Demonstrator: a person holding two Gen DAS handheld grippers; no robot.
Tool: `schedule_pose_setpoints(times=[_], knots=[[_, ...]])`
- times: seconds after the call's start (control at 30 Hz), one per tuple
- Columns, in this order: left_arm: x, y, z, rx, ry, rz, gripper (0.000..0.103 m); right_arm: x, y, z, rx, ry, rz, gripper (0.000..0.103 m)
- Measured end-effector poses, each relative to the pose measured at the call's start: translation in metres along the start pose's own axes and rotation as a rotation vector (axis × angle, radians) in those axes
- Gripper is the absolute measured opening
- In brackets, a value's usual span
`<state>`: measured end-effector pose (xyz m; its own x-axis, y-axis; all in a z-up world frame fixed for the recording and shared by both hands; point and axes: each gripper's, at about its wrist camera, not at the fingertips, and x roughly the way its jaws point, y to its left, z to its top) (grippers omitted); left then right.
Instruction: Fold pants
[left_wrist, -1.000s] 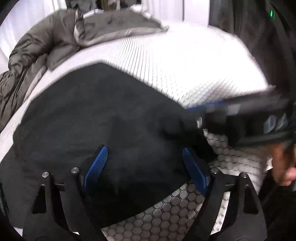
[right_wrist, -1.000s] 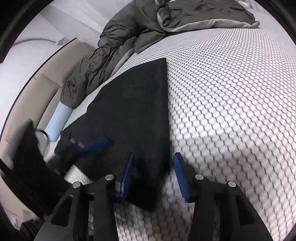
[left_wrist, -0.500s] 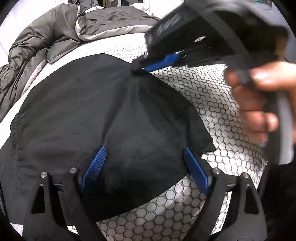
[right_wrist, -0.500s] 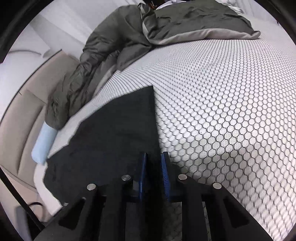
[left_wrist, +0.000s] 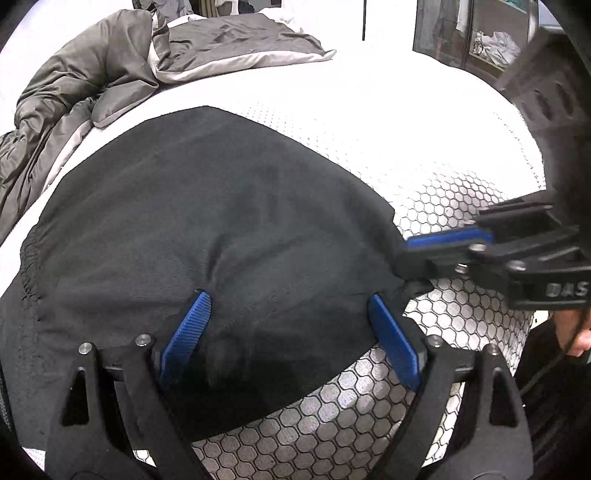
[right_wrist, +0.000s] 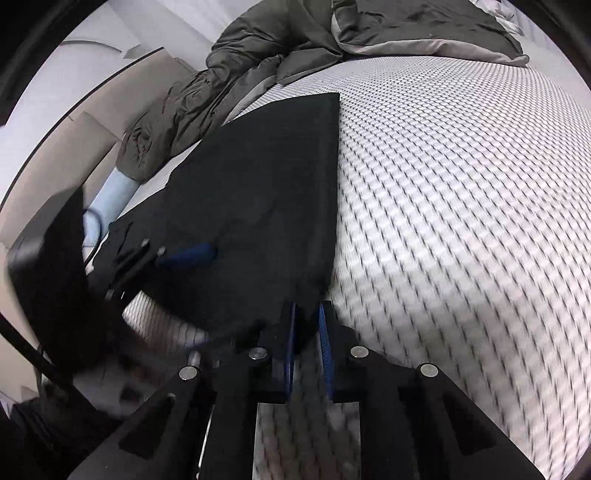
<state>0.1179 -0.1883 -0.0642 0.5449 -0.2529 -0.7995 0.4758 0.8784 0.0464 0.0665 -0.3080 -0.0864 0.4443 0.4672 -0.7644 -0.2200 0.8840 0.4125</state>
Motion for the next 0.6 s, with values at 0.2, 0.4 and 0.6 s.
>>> schedule_pose_setpoints(times=[0.2,0.4,0.6], knots=[[-0.017,0.016,-0.004,-0.119,-0.067,-0.002,0.089,-0.021,0.007,0.011,0.023,-0.106,0.052,0.019],[-0.029,0.023,-0.015,-0.084,-0.031,0.029,0.090,0.005,0.017,0.009,-0.068,0.013,-0.093,0.022],[-0.105,0.097,-0.061,-0.303,-0.133,0.144,0.093,-0.034,0.010,0.011,0.021,-0.143,-0.109,0.076]])
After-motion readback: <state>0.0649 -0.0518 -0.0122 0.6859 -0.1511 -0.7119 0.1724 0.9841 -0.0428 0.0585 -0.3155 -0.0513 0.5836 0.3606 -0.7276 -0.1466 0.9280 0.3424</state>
